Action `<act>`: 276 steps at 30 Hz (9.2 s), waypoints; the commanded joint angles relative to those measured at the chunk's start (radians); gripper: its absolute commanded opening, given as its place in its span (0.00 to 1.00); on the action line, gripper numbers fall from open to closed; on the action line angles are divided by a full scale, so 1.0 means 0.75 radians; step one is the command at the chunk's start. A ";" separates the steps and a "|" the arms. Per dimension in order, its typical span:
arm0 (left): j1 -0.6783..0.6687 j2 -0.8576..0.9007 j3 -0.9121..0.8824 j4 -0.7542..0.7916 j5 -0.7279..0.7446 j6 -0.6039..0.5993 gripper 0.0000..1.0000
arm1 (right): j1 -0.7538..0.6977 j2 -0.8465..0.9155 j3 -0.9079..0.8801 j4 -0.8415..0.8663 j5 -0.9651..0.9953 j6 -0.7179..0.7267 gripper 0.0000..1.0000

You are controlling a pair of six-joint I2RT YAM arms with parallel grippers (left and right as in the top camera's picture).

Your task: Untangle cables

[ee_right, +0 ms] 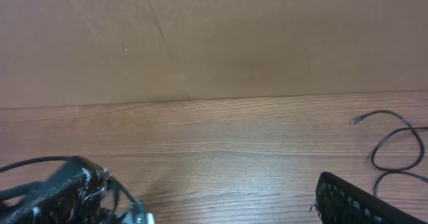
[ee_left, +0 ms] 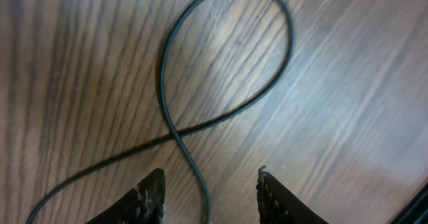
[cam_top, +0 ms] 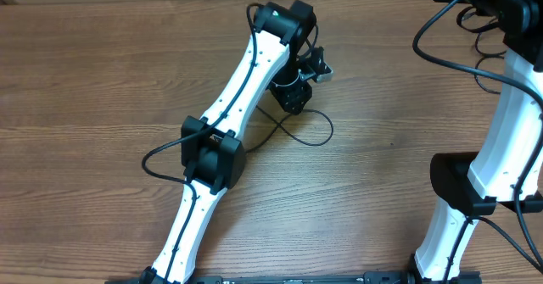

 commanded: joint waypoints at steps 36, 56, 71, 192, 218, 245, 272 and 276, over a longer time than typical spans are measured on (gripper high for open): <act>0.153 -0.115 0.382 0.022 0.670 -0.244 0.04 | -0.004 -0.001 -0.100 -0.011 -0.079 -0.027 1.00; 0.070 -0.312 0.076 -0.004 -0.266 -0.317 0.42 | -0.004 -0.001 -0.219 -0.006 -0.079 -0.077 1.00; 0.038 -0.297 -0.553 0.301 -0.117 -0.338 0.49 | -0.004 -0.001 -0.219 0.120 0.043 -0.021 1.00; 0.486 -1.000 -0.498 0.536 0.612 -0.686 0.04 | 0.187 0.059 -0.972 0.466 -1.131 -1.155 0.04; 0.364 -1.000 -0.498 0.472 -0.306 -0.583 1.00 | -0.354 -0.195 -0.936 0.869 -1.060 -0.205 0.04; 0.364 -0.998 -0.498 0.457 -0.292 -0.571 1.00 | -1.264 -0.665 -0.938 0.768 -0.703 -0.132 0.04; 0.364 -0.997 -0.516 0.382 -0.226 -0.572 1.00 | -1.405 -0.309 -1.207 0.802 -0.676 -0.395 0.04; 0.364 -0.997 -0.516 0.382 -0.226 -0.572 1.00 | -1.351 -0.307 -1.460 0.938 -0.676 -0.395 0.04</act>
